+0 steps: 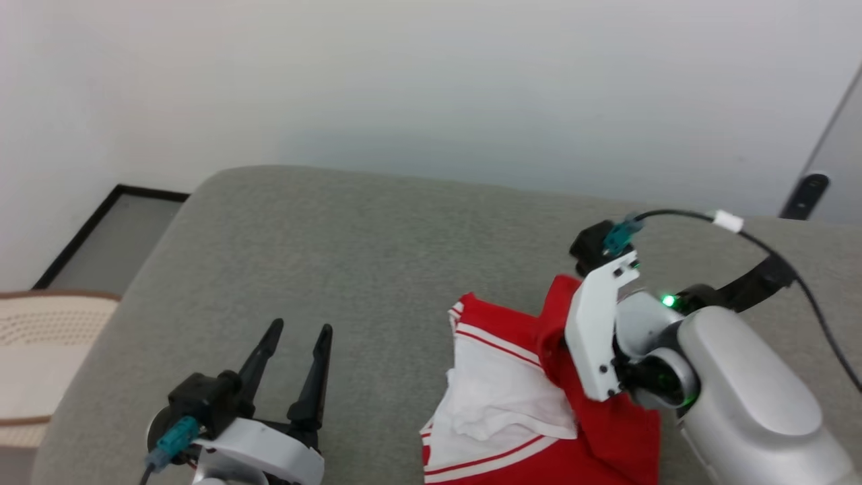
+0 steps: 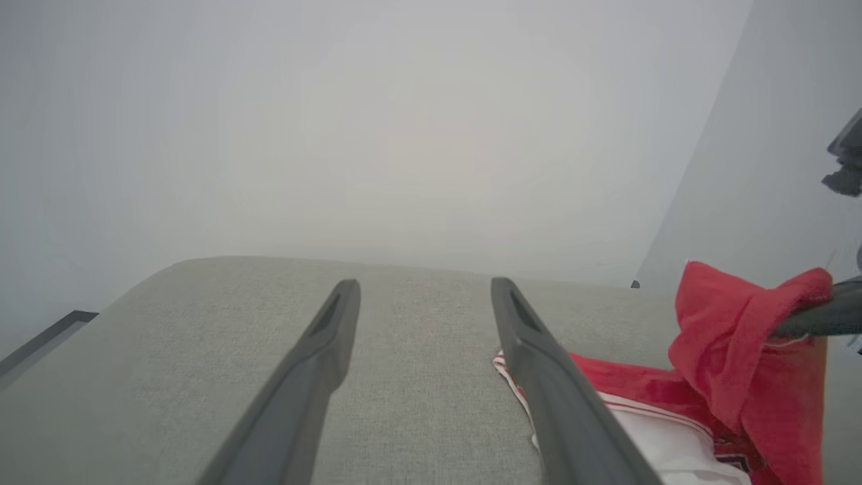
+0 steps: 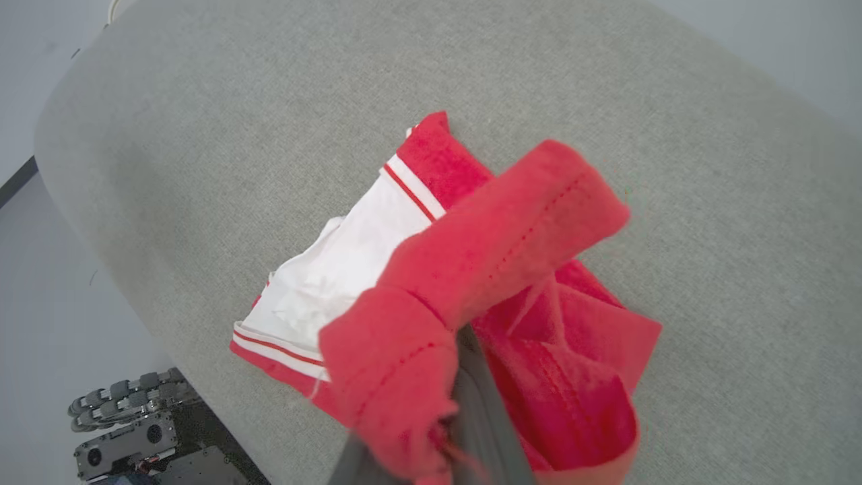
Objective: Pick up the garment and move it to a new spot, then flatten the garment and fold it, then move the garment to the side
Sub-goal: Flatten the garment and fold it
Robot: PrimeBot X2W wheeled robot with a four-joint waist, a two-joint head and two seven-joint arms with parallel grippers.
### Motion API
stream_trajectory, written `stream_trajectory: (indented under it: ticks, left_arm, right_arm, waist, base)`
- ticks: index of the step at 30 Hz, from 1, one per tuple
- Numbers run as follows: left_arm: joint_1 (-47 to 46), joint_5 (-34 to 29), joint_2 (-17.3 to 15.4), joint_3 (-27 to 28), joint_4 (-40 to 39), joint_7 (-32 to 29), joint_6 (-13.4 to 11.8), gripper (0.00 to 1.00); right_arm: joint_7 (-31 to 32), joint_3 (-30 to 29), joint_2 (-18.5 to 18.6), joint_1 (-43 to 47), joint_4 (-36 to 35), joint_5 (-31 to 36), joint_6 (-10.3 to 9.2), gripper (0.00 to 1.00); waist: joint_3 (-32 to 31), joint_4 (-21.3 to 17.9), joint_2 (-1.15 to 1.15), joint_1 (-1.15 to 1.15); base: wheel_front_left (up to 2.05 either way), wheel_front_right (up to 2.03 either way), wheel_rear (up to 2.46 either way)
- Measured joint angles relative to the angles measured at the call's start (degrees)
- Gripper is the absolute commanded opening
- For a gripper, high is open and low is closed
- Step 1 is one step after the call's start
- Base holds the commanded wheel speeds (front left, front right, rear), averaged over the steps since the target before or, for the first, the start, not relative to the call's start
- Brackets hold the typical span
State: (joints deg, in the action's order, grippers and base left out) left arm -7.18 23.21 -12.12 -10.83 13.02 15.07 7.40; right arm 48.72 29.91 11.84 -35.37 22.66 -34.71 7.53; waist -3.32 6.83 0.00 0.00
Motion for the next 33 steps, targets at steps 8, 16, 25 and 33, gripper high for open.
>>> stream_trajectory:
  ticks: [8,16,25,33]
  left_arm:
    - [-1.1,0.6,0.5,-1.6,1.2,0.0,0.0,1.0]
    - [-1.9,1.5,0.9,-2.9,2.2,0.0,0.0,1.0]
    - [-3.1,2.1,1.2,-3.8,2.6,0.0,0.0,1.0]
    - [-3.9,2.7,1.1,-4.0,3.3,0.0,0.0,1.0]
  right_arm:
    - [-0.2,4.7,-2.1,-0.6,5.8,-0.7,0.0,0.0]
    - [-2.8,8.8,-3.2,-1.0,11.9,-1.0,0.0,0.0]
    - [-6.5,11.0,-4.1,-3.9,20.0,-1.2,0.0,0.0]
    - [-7.9,14.0,-5.1,-5.9,24.7,-3.1,0.0,0.17]
  waist:
    - [0.2,4.1,0.0,0.0]
    - [0.4,7.6,0.0,0.0]
    - [1.7,9.6,0.0,0.0]
    - [2.4,10.4,0.0,0.0]
  base:
    - [0.0,0.0,0.0]
    - [0.0,0.0,0.0]
    - [0.0,0.0,0.0]
    - [0.0,0.0,0.0]
